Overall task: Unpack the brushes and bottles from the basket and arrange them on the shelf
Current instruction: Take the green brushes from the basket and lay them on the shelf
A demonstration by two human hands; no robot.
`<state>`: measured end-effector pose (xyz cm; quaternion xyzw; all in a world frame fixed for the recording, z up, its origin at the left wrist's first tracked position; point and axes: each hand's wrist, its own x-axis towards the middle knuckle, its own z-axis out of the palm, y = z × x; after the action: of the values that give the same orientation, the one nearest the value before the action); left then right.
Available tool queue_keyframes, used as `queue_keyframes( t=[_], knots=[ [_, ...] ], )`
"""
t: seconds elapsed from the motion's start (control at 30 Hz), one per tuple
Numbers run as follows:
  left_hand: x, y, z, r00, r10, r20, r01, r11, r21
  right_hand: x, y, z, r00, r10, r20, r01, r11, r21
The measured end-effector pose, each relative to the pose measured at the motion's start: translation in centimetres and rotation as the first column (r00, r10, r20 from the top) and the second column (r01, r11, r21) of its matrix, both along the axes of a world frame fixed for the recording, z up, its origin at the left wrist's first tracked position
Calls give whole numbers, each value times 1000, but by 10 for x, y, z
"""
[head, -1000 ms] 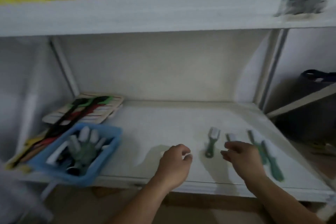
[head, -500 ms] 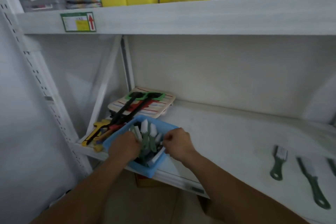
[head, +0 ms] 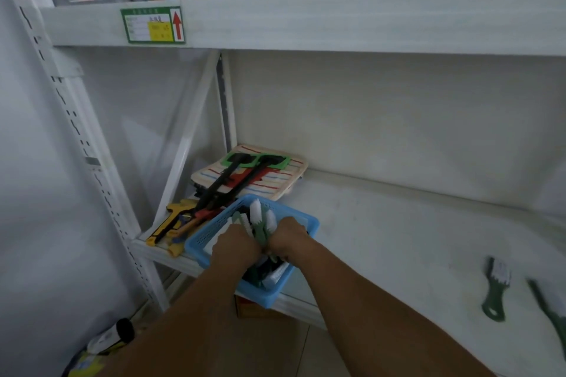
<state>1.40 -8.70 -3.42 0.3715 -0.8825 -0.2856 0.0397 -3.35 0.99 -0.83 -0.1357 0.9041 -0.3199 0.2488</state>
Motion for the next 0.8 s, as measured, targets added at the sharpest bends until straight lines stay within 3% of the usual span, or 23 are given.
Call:
queue_keyframes(
  t=[0.1,0.2,0.3,0.4,0.57,0.63,0.7,0.8],
  knots=[
    [-5,0,-1,998,63,-12,-61,993,103,-2,1,3,997,3,76,-1,999,-32],
    [-9,1,-2,994,106,-10,-102,977,185,0,2,7,994,62,95,-65,997,34],
    [-13,0,0,991,132,-26,-120,955,272,8,5,13,989,148,-23,-143,977,160],
    [-17,2,3,983,173,-63,-127,883,451,11,8,8,985,106,-134,-85,985,152],
    [-10,15,18,919,342,-196,-101,685,722,9,32,12,936,-164,-311,142,986,-91],
    [-7,23,27,897,354,-265,-56,685,726,8,61,19,903,-257,-344,190,958,-217],
    [-10,41,32,889,325,-323,-7,715,699,7,104,24,874,-365,-321,211,879,-427],
    [-19,94,39,879,281,-386,105,675,730,8,185,28,790,-527,-312,247,741,-625]
  ],
)
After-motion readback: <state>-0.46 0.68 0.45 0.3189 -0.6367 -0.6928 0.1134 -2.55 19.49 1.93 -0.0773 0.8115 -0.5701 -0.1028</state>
